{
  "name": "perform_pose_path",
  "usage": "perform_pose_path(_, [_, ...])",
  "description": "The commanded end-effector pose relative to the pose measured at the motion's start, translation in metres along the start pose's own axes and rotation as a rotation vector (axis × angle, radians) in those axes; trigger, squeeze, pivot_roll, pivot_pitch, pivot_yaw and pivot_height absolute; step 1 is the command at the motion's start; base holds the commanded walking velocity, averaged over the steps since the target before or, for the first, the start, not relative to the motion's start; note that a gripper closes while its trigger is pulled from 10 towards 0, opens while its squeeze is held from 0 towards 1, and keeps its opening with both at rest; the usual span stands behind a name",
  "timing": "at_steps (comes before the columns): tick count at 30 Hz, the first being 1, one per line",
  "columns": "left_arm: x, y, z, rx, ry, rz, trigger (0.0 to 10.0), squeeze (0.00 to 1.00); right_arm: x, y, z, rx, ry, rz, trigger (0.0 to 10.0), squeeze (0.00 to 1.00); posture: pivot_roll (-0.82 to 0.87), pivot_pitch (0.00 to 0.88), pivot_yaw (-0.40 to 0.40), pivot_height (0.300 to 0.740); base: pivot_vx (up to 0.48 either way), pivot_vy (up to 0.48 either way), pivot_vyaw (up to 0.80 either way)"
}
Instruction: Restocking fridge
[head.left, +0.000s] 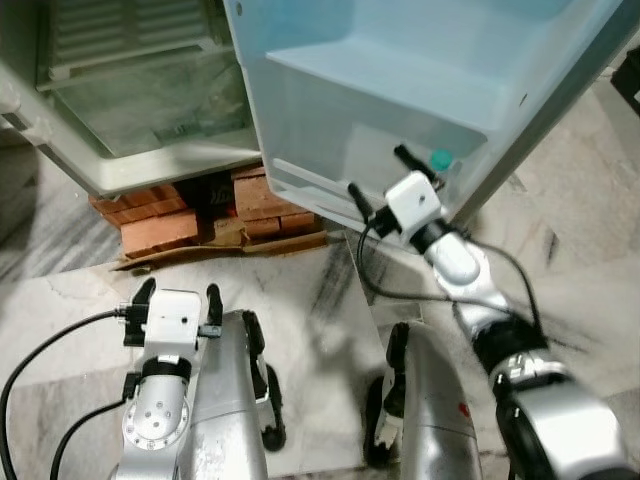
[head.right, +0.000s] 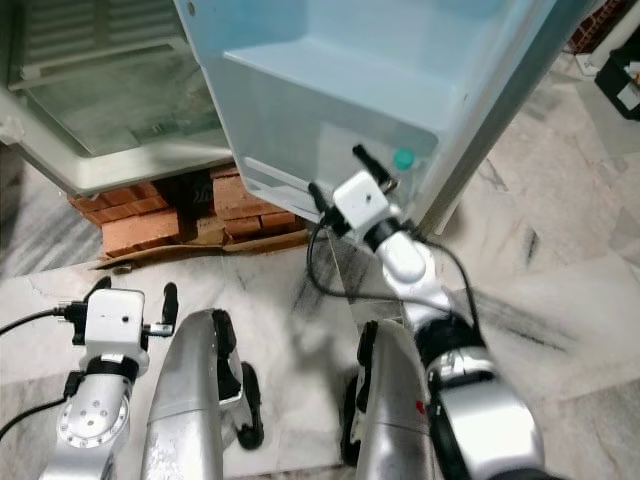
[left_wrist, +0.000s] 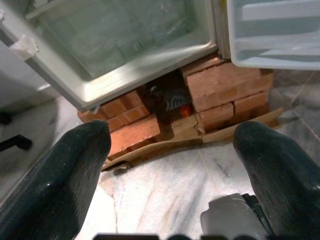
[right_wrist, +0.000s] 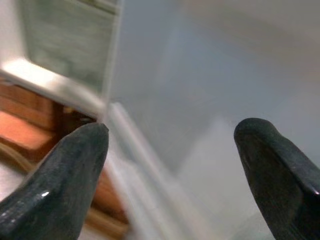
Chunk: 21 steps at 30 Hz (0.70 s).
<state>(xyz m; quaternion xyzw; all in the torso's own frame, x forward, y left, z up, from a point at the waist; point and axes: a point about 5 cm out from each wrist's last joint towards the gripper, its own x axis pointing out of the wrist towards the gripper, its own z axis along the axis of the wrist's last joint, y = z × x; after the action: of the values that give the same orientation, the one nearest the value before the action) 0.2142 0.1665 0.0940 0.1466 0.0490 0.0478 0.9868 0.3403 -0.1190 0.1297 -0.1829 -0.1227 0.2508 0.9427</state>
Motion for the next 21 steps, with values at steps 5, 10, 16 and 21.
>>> perform_pose_path(5, [0.000, -0.014, -0.008, 0.003, 0.009, -0.033, 10.0, 0.00, -0.032, 0.031, 0.003, 0.127, -0.011, 0.055, 10.0, 1.00, 0.05, 0.094, 0.021, 0.570, 0.000, 0.000, 0.00])
perform_pose_path(10, [0.014, -0.015, -0.002, -0.035, -0.012, 0.032, 10.0, 0.00, -0.051, 0.026, -0.010, 0.071, 0.042, -0.111, 10.0, 0.00, 0.05, 0.044, 0.009, 0.570, 0.000, 0.000, 0.00])
perform_pose_path(16, [0.019, -0.012, -0.004, -0.066, -0.050, 0.066, 10.0, 0.00, -0.057, 0.004, -0.015, 0.232, 0.103, -0.287, 10.0, 0.00, 0.01, 0.018, 0.012, 0.575, 0.000, 0.000, 0.00])
perform_pose_path(21, [0.023, -0.001, 0.000, -0.163, -0.084, 0.133, 10.0, 0.00, -0.050, -0.003, -0.014, 0.294, 0.113, -0.349, 10.0, 0.00, 0.00, 0.009, 0.009, 0.610, 0.000, 0.000, 0.00])
